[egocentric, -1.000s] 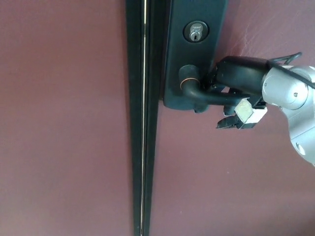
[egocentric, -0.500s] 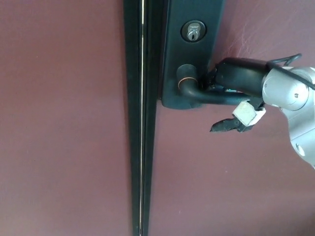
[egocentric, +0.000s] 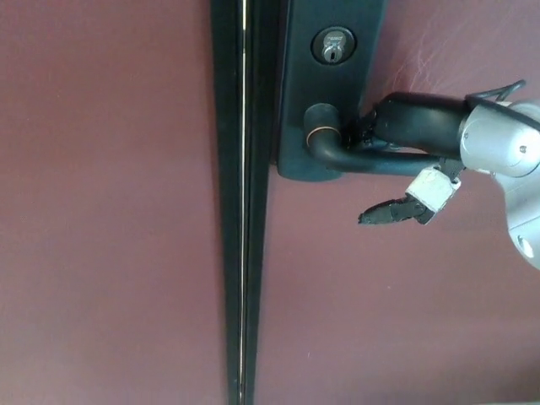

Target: The robot walks towards the door handle and put its right hand on it and twist the handle

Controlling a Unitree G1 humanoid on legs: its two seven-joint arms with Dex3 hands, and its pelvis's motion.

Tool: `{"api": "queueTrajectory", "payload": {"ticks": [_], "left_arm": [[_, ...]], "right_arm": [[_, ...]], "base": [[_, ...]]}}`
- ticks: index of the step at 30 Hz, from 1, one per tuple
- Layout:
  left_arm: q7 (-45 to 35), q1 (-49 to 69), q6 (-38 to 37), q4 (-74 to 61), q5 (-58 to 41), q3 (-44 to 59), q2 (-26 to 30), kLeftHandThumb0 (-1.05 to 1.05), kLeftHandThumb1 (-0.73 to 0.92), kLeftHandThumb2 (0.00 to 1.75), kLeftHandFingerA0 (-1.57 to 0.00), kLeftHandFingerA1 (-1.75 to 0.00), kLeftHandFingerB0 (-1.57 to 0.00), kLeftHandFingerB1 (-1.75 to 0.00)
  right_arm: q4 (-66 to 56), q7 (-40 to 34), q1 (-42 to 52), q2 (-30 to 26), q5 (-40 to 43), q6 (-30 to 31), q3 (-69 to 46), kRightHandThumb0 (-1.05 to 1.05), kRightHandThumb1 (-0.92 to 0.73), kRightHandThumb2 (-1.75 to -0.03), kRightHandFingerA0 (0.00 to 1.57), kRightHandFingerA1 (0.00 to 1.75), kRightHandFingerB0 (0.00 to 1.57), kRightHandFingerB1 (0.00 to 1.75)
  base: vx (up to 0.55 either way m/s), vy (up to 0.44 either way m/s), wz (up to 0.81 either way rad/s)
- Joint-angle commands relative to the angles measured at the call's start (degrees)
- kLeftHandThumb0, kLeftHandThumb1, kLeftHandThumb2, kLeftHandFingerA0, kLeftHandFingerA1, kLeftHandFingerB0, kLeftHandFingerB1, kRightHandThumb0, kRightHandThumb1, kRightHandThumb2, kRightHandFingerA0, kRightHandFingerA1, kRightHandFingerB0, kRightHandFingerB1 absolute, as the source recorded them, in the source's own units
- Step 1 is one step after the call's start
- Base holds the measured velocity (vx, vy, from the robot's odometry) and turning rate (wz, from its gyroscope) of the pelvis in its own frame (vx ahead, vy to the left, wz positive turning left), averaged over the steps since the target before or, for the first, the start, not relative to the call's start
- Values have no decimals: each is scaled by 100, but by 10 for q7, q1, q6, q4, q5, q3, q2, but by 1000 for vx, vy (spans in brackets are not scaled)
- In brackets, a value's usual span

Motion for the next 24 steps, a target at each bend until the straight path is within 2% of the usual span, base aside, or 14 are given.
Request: {"api": "queueTrajectory", "payload": {"ticks": [1,3,4,11,12,14,17,18,24], "left_arm": [[-2,5,-3,4,7,-3,-4,-10,65,58,-63,-48,-52,-43],[-1,5,-2,4,8,-5,-3,-10,65,58,-63,-48,-52,-43],[0,7,-4,3,7,-4,-3,-10,65,58,-65,-49,-52,-43],[2,10,-5,5,8,-6,-3,-10,65,58,-65,-49,-53,-43],[1,12,-5,4,9,-7,-3,-11,65,58,-65,-48,-53,-43],[-1,11,-4,4,8,-6,-3,-11,65,58,-64,-48,-53,-43],[-2,12,-6,4,9,-8,-1,-10,65,58,-64,-48,-53,-43],[-3,12,-6,4,8,-8,-1,-10,65,58,-64,-48,-52,-43],[-3,12,-6,4,7,-9,-1,-10,65,58,-64,-48,-52,-43]], "right_arm": [[3,32,-36,-7,18,8,-23,-86,-45,-74,0,14,5,21],[8,41,-48,-8,23,11,-32,-86,-45,-74,0,14,5,21],[9,48,-54,-11,30,15,-40,-76,-44,-88,2,12,2,19],[0,54,-62,-22,37,10,-64,-78,-45,-88,0,8,0,10],[4,55,-66,-22,44,13,-72,-83,-48,-87,0,4,0,3],[7,59,-71,-21,48,20,-80,-85,-50,-88,1,5,0,0],[11,70,-88,-22,48,38,-80,-82,-48,-86,8,26,0,0],[14,71,-92,-21,48,42,-80,-81,-45,-79,9,30,0,0],[15,72,-95,-21,50,46,-78,-81,-45,-79,9,30,0,0]], "base": [[0,0,0],[0,0,0],[0,0,0],[0,0,0],[0,0,0],[0,0,0],[0,0,0],[0,0,0],[0,0,0]]}}
